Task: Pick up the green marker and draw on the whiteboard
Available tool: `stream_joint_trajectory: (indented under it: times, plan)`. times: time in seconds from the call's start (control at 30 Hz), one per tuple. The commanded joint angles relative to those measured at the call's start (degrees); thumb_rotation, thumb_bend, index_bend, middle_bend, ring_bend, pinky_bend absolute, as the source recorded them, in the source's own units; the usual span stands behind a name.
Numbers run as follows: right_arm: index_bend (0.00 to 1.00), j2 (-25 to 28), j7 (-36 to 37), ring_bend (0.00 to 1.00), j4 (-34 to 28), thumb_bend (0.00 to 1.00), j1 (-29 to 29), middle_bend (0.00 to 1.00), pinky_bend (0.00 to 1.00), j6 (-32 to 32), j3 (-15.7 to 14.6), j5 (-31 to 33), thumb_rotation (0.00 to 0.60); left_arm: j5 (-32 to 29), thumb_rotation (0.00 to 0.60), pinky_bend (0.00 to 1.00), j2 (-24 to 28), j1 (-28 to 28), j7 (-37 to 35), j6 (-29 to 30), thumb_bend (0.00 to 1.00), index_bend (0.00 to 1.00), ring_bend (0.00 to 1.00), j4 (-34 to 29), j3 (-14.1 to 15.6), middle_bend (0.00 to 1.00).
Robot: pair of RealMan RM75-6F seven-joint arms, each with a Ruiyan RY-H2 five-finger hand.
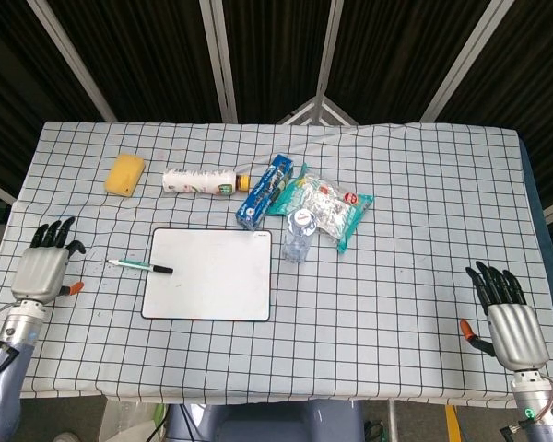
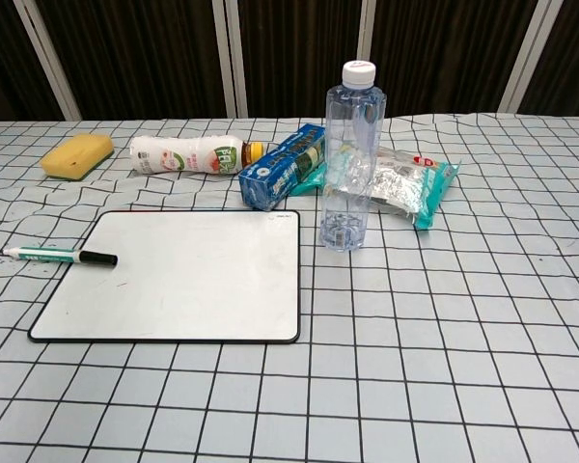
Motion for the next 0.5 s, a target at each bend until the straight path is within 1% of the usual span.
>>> stream_joint_trajectory:
  times: [0.03,0.27,0.5]
  plan:
    - [0.00,0.02,0.08,0.00,-0.06,0.35,0.02,0.00,0.00,-0.08,0.00,0.05,0.600,-2.56,0.600,0.00,-3.84,-2.69,2.96,-2.65,0.29,0.44,0.00,3.71,-0.33,0.02]
    - [0.00,0.10,0.33,0.00,-0.18,0.35,0.02,0.00,0.00,-0.18,-0.03,0.11,0.600,-4.97,0.600,0.00,-9.21,-5.51,4.73,-4.79,0.36,0.45,0.00,8.67,-0.75,0.02]
    - [0.00,0.24,0.78,0.00,-0.27,0.35,0.10,0.00,0.00,-0.46,0.01,0.30,0.600,-6.32,0.600,0.00,-13.02,-7.74,5.82,-5.87,0.39,0.45,0.00,11.13,-0.97,0.03]
